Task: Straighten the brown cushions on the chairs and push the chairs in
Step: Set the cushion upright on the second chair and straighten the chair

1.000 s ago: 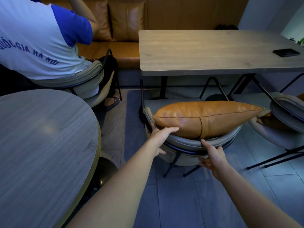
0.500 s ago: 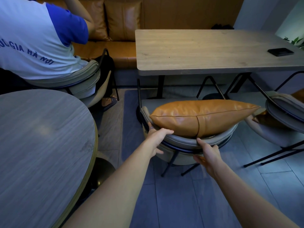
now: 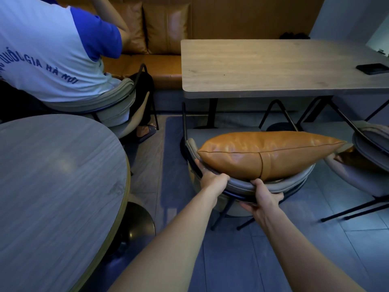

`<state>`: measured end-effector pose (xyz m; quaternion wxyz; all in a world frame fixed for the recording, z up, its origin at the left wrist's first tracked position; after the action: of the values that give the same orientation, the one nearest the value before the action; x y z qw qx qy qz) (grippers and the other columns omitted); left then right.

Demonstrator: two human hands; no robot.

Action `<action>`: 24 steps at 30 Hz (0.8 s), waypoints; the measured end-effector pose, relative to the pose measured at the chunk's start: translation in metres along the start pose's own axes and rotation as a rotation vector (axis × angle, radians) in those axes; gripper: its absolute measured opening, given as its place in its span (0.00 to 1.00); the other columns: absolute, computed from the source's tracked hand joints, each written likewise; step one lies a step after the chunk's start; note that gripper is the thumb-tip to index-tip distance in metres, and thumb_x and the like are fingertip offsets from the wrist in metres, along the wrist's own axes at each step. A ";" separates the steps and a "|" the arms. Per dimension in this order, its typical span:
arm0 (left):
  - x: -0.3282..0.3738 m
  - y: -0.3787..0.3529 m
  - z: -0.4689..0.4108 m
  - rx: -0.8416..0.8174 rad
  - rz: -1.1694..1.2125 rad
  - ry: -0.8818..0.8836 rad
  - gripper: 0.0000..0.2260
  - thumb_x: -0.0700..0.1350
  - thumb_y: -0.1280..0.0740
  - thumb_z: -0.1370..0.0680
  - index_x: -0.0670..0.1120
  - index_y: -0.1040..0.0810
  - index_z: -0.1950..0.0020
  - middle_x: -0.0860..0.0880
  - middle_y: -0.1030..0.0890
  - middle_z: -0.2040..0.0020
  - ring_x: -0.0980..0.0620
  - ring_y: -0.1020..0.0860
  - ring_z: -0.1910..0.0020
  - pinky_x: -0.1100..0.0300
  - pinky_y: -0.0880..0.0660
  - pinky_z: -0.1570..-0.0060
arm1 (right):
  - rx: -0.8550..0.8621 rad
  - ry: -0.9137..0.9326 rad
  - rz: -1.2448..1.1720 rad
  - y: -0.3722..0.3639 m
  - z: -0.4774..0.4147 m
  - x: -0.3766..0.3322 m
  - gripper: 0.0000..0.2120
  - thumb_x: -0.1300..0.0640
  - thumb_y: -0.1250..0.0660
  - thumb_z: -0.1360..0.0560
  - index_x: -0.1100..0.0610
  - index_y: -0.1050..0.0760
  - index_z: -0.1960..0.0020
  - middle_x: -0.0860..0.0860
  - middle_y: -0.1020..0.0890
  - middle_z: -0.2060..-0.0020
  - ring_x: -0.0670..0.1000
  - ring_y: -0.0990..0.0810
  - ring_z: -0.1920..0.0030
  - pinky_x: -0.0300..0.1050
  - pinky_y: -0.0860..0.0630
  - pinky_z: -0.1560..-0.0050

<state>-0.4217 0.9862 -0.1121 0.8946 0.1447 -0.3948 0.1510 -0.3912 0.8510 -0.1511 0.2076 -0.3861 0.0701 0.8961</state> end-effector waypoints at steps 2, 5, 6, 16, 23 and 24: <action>0.001 0.000 0.001 -0.006 0.008 -0.003 0.50 0.41 0.32 0.24 0.59 0.70 0.22 0.45 0.31 0.27 0.42 0.27 0.37 0.42 0.27 0.37 | 0.009 0.007 -0.019 -0.001 -0.001 0.002 0.47 0.59 0.25 0.26 0.47 0.50 0.17 0.60 0.30 0.28 0.66 0.23 0.35 0.69 0.17 0.47; 0.001 0.001 0.004 0.008 0.013 -0.009 0.49 0.41 0.32 0.25 0.58 0.69 0.22 0.45 0.30 0.28 0.42 0.27 0.38 0.42 0.27 0.38 | 0.006 0.008 -0.038 -0.001 0.001 0.005 0.47 0.60 0.25 0.26 0.48 0.50 0.17 0.60 0.31 0.28 0.66 0.23 0.35 0.71 0.18 0.47; 0.000 0.002 0.005 0.011 0.013 -0.016 0.49 0.41 0.32 0.25 0.58 0.70 0.22 0.45 0.31 0.27 0.42 0.27 0.37 0.42 0.27 0.37 | 0.008 0.009 -0.040 -0.001 0.001 0.006 0.47 0.60 0.25 0.26 0.48 0.50 0.17 0.60 0.31 0.28 0.66 0.23 0.35 0.71 0.18 0.47; -0.006 0.002 0.007 0.013 0.028 -0.045 0.49 0.40 0.35 0.25 0.60 0.71 0.23 0.44 0.32 0.27 0.45 0.28 0.43 0.43 0.27 0.38 | -0.012 0.023 -0.078 0.002 0.005 0.013 0.48 0.61 0.26 0.25 0.48 0.52 0.16 0.57 0.31 0.35 0.62 0.24 0.38 0.70 0.18 0.45; 0.001 -0.001 0.003 -0.004 -0.026 -0.059 0.48 0.40 0.36 0.24 0.58 0.73 0.24 0.43 0.31 0.29 0.48 0.28 0.51 0.46 0.26 0.40 | -0.031 0.025 -0.018 0.008 -0.002 0.008 0.50 0.59 0.23 0.25 0.46 0.53 0.16 0.61 0.30 0.28 0.64 0.21 0.38 0.69 0.17 0.44; 0.002 0.000 0.003 -0.009 -0.038 -0.058 0.48 0.40 0.36 0.24 0.57 0.74 0.24 0.42 0.31 0.28 0.47 0.28 0.48 0.46 0.26 0.39 | -0.033 0.015 -0.011 0.008 -0.004 0.008 0.50 0.59 0.23 0.25 0.46 0.53 0.16 0.61 0.30 0.28 0.65 0.21 0.38 0.68 0.17 0.45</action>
<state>-0.4220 0.9852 -0.1092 0.8862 0.1523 -0.4183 0.1279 -0.3970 0.8452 -0.1596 0.2056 -0.3966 0.0549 0.8930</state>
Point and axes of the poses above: each hand's wrist, its own z-axis away from the middle knuckle, its own y-axis out of the back of the hand, x = y × z, the point moved 1 cm from there along -z, towards the middle knuckle
